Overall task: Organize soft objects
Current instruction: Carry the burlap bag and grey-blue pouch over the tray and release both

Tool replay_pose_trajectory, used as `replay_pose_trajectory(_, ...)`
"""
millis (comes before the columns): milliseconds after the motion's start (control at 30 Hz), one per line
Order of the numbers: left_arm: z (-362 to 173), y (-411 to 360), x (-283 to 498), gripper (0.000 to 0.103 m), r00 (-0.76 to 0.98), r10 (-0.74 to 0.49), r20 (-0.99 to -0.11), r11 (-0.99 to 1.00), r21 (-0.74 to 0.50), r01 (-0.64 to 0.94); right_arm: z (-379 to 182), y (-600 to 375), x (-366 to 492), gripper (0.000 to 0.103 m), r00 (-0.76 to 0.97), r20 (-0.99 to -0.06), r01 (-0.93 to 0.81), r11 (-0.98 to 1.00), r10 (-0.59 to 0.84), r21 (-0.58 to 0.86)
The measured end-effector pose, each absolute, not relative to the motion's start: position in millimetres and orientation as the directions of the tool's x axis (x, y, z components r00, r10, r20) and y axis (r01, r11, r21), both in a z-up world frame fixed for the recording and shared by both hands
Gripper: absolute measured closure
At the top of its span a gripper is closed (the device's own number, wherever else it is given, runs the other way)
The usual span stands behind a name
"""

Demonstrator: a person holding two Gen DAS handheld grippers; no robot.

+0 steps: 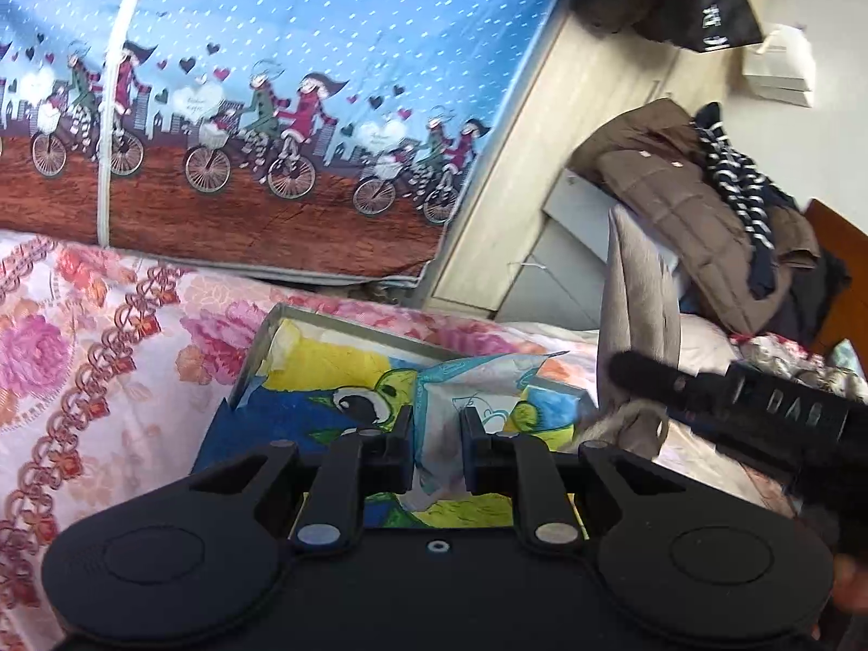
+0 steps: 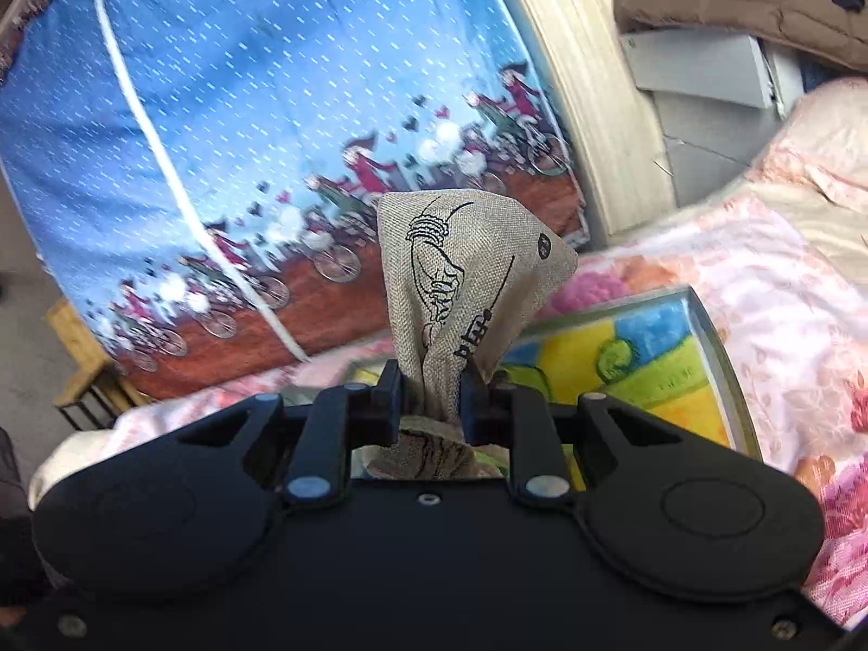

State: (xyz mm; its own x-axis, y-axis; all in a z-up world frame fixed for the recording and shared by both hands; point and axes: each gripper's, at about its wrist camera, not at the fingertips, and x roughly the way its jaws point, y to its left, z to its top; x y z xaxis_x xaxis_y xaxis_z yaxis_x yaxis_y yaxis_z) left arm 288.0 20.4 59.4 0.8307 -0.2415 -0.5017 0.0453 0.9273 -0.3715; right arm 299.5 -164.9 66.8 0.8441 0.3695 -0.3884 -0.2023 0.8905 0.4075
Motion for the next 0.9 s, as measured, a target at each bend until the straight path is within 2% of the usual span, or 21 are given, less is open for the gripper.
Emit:
replay_pose_trajectory(300, 18.7, 17.2, 309.7, 0.085, 0.804, -0.200, -0.560, 0.936, -0.352, -0.012, 12.8, -162.0, 305.6, 0.089, 0.804, -0.481, -0.160, 0.906, 0.350, 0.391)
replay_pose_trajectory(567, -2.5, 12.4, 306.9, 0.085, 0.756, -0.222, -0.615, 0.942, -0.337, 0.002, -14.8, -152.7, 291.1, 0.086, 0.741, -0.560, -0.167, 0.910, 0.370, 0.380)
replay_pose_trajectory(767, -8.4, 12.9, 303.5, 0.080, 0.742, -0.220, -0.634, 0.945, -0.327, 0.000, -12.0, -154.5, 286.4, 0.077, 0.729, -0.585, -0.151, 0.917, 0.356, 0.369)
replay_pose_trajectory(833, -7.5, 13.6, 303.1, 0.078, 0.738, -0.222, -0.637, 0.943, -0.332, -0.003, -1.1, -156.3, 287.5, 0.065, 0.725, -0.592, -0.150, 0.920, 0.351, 0.361)
replay_pose_trajectory(900, -5.7, 13.6, 301.6, 0.077, 0.737, -0.219, -0.639, 0.942, -0.335, -0.010, 6.7, -156.5, 287.9, 0.062, 0.726, -0.596, -0.150, 0.925, 0.343, 0.349)
